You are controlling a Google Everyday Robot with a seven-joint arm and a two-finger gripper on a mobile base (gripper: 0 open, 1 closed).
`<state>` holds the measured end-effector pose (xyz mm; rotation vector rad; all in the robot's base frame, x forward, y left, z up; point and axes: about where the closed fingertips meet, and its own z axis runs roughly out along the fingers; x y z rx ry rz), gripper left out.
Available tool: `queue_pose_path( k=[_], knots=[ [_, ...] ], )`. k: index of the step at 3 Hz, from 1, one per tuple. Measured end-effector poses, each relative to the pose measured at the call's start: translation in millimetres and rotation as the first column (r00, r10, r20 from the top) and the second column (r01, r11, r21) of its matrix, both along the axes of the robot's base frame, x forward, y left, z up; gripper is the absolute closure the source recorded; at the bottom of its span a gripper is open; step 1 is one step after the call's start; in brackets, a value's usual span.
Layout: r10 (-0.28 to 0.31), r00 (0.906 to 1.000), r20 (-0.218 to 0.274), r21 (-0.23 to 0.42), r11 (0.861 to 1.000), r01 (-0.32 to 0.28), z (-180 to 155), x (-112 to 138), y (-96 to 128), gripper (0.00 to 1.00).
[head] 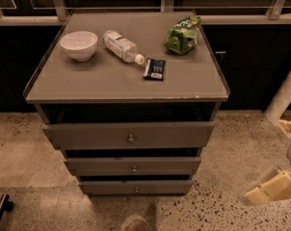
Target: Open top drawer
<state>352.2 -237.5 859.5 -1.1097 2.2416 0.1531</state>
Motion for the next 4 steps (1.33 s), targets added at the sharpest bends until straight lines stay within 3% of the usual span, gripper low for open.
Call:
queue_pose_path(
  k=[1,2,4],
  knots=[
    [-0.057,0.9981,-0.023,0.075,0.995,0.059,-33,7,2,0.0],
    [-0.081,0.9962,-0.032,0.164,0.983,0.085,-77,30,18,0.0],
    [-0.092,0.9955,-0.023,0.167,0.981,0.095,-77,34,16,0.41]
  ],
)
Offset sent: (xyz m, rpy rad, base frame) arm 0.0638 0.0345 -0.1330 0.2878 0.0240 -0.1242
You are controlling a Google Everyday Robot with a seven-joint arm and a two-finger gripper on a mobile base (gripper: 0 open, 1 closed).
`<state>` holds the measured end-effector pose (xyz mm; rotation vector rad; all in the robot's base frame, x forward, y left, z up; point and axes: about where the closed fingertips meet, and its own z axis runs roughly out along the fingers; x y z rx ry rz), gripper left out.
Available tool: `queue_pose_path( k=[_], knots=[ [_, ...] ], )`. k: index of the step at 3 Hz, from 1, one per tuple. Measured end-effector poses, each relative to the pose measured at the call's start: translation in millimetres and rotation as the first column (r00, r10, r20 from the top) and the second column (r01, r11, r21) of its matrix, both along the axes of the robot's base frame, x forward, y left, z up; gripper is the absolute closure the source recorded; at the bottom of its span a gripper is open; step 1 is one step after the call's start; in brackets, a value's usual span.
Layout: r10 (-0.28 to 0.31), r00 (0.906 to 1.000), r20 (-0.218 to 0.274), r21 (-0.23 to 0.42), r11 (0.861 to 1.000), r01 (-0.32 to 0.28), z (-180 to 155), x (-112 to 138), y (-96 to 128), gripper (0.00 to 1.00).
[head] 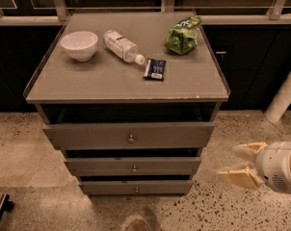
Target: Open top drawer
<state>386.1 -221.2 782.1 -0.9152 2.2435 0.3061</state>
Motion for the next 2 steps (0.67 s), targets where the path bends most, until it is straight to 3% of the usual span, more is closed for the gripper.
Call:
queue_pose_path(
  k=[2],
  knots=[
    [0.0,1.0,0.0,0.0,1.0,0.0,0.0,0.0,0.0,0.88]
  ],
)
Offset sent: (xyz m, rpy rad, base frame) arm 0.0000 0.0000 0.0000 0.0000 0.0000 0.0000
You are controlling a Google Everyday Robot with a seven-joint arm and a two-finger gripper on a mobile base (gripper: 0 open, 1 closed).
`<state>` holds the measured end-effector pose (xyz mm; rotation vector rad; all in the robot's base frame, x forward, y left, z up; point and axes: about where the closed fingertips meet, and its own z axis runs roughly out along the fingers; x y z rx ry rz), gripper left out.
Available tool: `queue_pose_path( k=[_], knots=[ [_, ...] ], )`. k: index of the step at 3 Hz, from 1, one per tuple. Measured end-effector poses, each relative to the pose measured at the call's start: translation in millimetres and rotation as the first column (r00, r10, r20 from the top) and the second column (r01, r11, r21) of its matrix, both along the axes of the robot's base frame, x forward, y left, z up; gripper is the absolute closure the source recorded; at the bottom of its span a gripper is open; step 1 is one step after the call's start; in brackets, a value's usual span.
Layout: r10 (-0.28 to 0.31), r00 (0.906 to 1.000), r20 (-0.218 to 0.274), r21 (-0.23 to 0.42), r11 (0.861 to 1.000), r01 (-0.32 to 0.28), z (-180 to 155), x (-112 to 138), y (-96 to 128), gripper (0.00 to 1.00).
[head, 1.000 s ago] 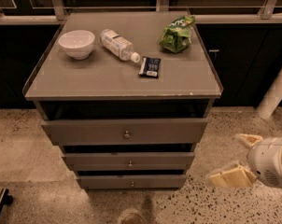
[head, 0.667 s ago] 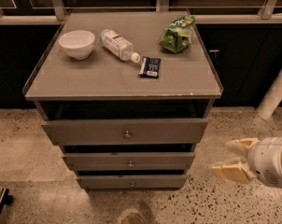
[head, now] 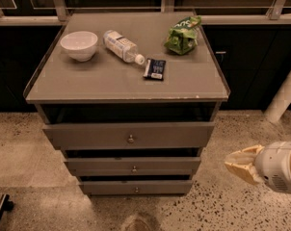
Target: Open top drawer
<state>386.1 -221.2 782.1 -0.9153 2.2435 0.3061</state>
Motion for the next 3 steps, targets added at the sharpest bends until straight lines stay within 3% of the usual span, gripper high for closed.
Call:
queue_pose_path(
  k=[1,3],
  knots=[
    [0.011,0.9997,0.019,0.036,0.999,-0.012,-6,11,7,1.0],
    [0.045,0.9886,0.143,0.177,0.982,-0.071,-7,68,54,1.0]
  ],
)
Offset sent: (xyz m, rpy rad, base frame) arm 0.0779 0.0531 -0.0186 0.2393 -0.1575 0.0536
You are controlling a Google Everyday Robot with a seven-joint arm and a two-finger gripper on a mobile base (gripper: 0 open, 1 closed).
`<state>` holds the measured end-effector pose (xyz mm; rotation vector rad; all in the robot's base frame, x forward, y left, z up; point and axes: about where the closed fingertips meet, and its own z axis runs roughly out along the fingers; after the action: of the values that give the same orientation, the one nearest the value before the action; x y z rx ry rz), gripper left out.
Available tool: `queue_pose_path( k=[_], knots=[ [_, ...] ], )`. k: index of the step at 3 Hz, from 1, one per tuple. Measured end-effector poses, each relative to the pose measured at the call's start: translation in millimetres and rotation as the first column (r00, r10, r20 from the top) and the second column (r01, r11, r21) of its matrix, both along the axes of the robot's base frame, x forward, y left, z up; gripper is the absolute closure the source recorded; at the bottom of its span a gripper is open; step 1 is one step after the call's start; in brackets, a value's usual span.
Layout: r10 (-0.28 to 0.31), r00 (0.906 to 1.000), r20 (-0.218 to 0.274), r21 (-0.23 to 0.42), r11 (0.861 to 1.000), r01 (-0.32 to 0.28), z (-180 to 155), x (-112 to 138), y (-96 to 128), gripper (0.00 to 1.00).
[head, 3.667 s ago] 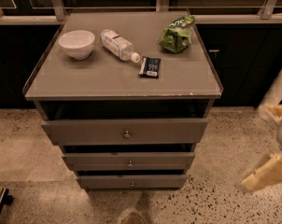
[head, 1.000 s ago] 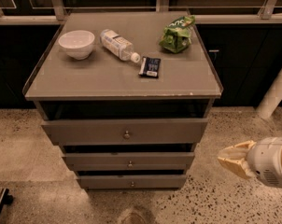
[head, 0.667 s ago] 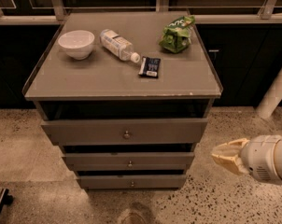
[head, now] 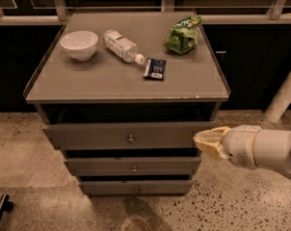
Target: Open top drawer
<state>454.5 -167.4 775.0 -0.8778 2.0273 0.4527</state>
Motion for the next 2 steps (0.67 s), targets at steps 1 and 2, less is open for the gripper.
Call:
queue_pose_path(
  k=[1,2],
  knots=[
    [-0.011,0.9998,0.017,0.068,0.998,0.01,-20.3,57.7,50.4,1.0],
    [-0.012,0.9997,0.021,0.067,0.998,0.011,-20.4,61.2,53.9,1.0]
  ],
)
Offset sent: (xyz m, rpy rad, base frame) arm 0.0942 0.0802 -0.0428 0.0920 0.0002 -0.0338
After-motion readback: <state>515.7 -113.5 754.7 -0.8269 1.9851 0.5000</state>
